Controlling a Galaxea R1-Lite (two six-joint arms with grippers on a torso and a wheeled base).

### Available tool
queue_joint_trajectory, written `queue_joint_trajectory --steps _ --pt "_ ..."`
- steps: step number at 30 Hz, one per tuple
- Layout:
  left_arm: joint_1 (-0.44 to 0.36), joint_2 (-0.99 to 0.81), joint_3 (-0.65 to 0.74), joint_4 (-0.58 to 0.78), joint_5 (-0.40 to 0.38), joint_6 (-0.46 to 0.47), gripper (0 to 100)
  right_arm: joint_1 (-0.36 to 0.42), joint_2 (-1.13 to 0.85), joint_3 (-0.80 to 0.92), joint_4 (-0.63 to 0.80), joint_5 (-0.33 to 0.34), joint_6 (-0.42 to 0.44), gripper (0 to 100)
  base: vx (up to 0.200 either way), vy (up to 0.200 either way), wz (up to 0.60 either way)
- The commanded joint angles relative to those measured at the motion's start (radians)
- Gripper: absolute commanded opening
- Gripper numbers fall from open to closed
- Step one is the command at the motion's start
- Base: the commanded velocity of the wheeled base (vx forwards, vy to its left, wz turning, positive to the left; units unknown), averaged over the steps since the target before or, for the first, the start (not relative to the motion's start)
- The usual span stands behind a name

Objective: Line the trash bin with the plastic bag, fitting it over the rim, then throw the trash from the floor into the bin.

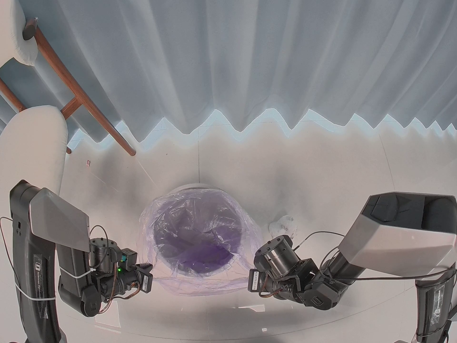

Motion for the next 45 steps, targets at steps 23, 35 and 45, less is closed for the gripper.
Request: queue_joint_trajectory --steps 23,35,45 --pt "0.101 0.063 -0.108 0.000 -0.061 0.051 0 -0.030 0.062 -0.044 -0.055 -0.002 -0.013 0 0.000 0.000 0.00" --pt "0.093 0.057 -0.162 -0.001 -0.062 0.040 0 -0.050 0.051 -0.050 -0.107 -0.032 -0.012 0 0.000 0.000 0.00" --pt "0.093 0.031 -0.146 -0.001 -0.064 0.040 100 -0.050 0.037 -0.038 -0.110 -0.034 -0.012 100 0.000 0.000 0.00"
